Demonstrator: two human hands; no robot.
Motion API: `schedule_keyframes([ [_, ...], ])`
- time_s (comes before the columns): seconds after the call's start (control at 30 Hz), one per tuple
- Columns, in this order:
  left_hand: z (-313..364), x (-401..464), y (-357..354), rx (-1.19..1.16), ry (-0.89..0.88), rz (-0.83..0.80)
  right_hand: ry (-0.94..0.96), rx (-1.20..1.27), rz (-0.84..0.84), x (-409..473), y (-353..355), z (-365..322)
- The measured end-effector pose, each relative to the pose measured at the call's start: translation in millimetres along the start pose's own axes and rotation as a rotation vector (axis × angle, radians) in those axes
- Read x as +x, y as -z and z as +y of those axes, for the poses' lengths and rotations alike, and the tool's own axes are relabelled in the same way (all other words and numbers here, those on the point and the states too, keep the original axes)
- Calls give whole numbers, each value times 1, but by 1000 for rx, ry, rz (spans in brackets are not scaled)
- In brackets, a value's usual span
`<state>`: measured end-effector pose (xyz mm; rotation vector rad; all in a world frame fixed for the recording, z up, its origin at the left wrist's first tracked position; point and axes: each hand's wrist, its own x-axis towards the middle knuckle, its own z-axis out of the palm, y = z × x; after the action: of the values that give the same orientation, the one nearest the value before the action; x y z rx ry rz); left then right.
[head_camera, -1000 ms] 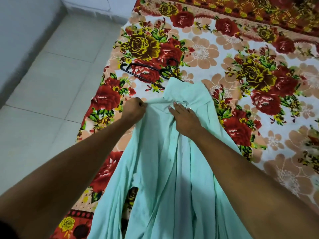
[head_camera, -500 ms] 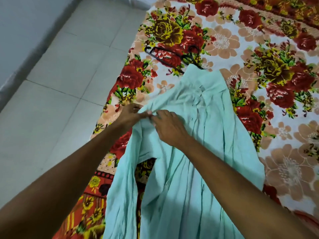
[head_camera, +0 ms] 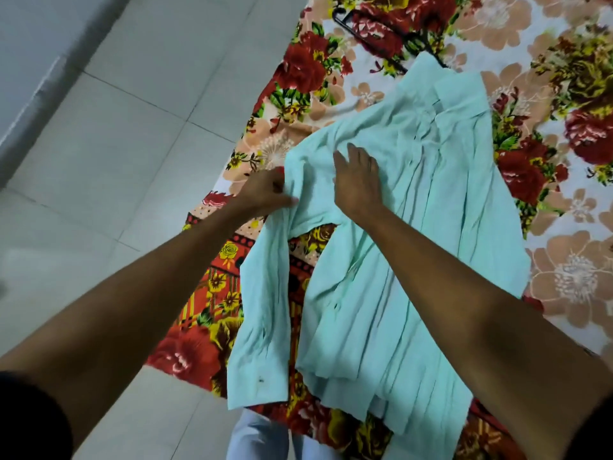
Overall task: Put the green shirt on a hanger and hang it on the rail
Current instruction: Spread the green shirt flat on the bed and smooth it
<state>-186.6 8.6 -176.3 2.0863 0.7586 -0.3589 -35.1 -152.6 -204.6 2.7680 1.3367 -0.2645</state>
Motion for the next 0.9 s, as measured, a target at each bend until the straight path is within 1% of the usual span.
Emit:
schedule_keyframes([
  [0.07, -8, -7, 0, -59, 45, 152, 162, 19, 70, -17, -3, -19],
  [0.1, -11, -9, 1, -123, 66, 228, 254, 24, 73, -23, -8, -24],
  [0.13, -17, -13, 0, -180, 67, 253, 316, 14, 32, -29, -11, -28],
  [0.17, -19, -22, -1, -198, 68, 213, 336, -9, -31, -34, -13, -31],
  [0.23, -21, -34, -6, -65, 60, 39, 270, -60, -150, -32, -14, -32],
  [0.27, -23, -39, -10, -8, 48, 15, 242, -77, -188, -31, -11, -34],
  [0.3, -25, -41, -11, 5, 33, 63, 233, -86, -210, -31, -11, -37],
  [0.37, -23, -43, -8, -116, 38, 291, 220, -81, -267, -29, -9, -38],
  [0.4, -25, -42, -7, -177, 51, 374, 215, -78, -306, -29, -7, -39],
  [0.43, -25, -42, -4, -185, 53, 363, 212, -78, -331, -28, -7, -39],
  [0.5, -26, -42, -3, -44, 81, 136, 217, -74, -362, -28, -5, -40],
  [0.53, -26, -43, -5, 14, 113, 47, 215, -62, -373, -28, -2, -38],
  [0.57, -24, -45, -6, 49, 150, 1, 210, -36, -375, -27, 1, -37],
  [0.6, -24, -47, -7, 63, 172, 2, 200, 0, -370, -28, 3, -35],
  [0.7, -19, -47, -13, 22, 201, -1, 194, 126, -254, -34, 5, -25],
  [0.77, -4, -45, -17, 65, 199, 54, 107, 238, -182, -37, 5, -3],
  [0.8, 4, -42, -19, 101, 155, 140, 39, 281, -124, -37, 5, 9],
  [0.83, 46, -13, -46, 144, 39, 216, -101, 307, -50, -40, 0, 64],
  [0.87, 63, -7, -54, 189, -31, 297, -167, 333, 6, -42, -3, 86],
  [0.9, 76, -3, -57, 259, -89, 344, -204, 346, 38, -44, -3, 97],
])
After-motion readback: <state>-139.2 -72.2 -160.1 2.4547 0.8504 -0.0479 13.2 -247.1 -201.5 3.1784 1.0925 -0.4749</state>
